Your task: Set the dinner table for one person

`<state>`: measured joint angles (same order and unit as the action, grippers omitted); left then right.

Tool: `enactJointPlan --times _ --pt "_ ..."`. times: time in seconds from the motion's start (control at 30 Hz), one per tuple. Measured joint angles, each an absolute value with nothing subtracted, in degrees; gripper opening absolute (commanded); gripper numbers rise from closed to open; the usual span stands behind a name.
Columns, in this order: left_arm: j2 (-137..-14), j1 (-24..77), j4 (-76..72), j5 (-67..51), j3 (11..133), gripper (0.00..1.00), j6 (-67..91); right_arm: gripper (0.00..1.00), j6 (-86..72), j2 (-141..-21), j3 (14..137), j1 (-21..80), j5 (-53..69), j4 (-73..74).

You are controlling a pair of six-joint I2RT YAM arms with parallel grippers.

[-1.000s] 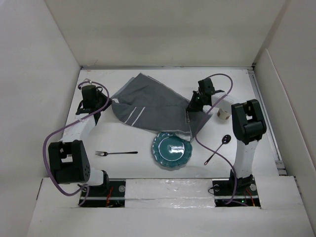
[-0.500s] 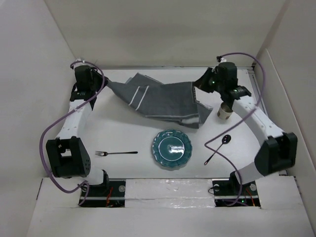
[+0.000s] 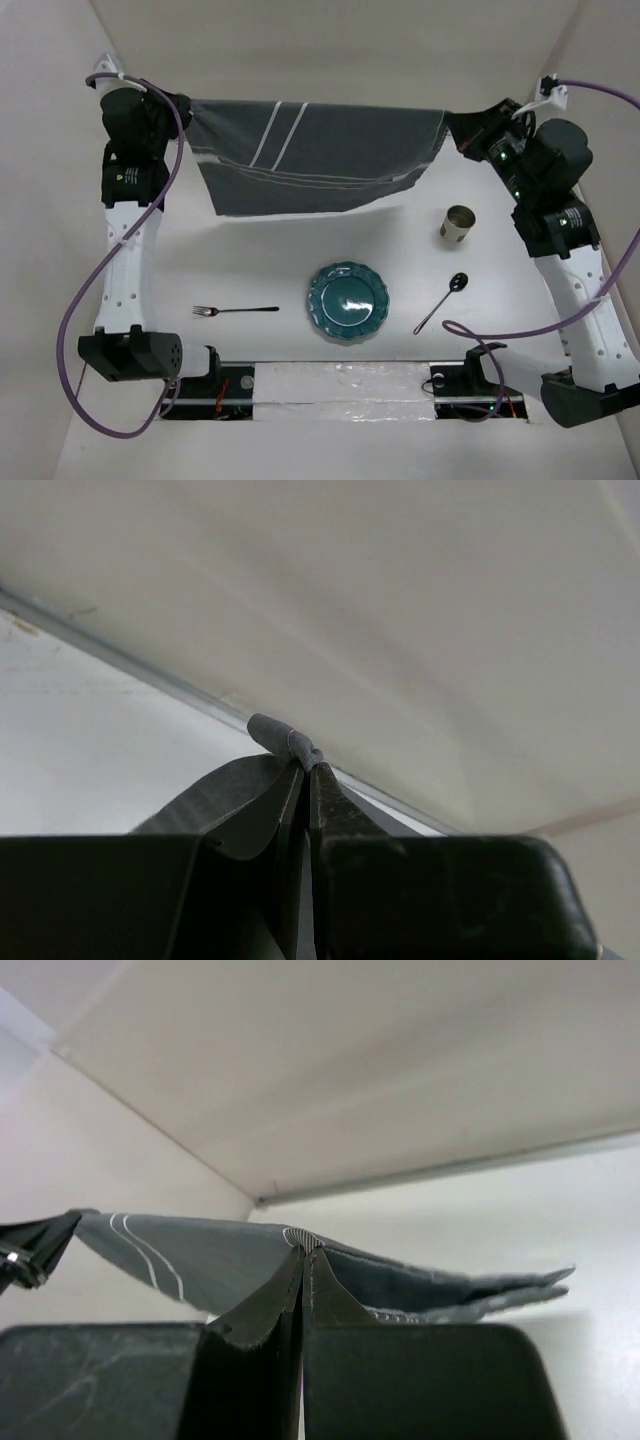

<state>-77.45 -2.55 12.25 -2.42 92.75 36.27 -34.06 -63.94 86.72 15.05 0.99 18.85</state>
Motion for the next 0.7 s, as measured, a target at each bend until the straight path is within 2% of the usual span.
enactJointPlan --times 0.27,0.4,0.6,0.7 --pt "-79.99 -1.85 12.16 -2.09 98.32 0.00 36.07 0.00 -32.82 -77.12 100.79 10.83 1.67 16.58" --pt "-86.61 -2.13 11.84 -2.31 101.21 0.00 36.34 0.00 -33.34 -89.97 109.23 8.78 4.16 16.25" --pt "-100.18 -2.72 13.85 -3.99 112.92 0.00 37.93 0.00 -35.53 -111.02 128.77 6.20 8.36 20.78" --pt "-103.94 -2.72 14.52 -4.93 118.96 0.00 39.07 0.00 -36.51 -117.54 137.78 5.43 9.87 23.44"
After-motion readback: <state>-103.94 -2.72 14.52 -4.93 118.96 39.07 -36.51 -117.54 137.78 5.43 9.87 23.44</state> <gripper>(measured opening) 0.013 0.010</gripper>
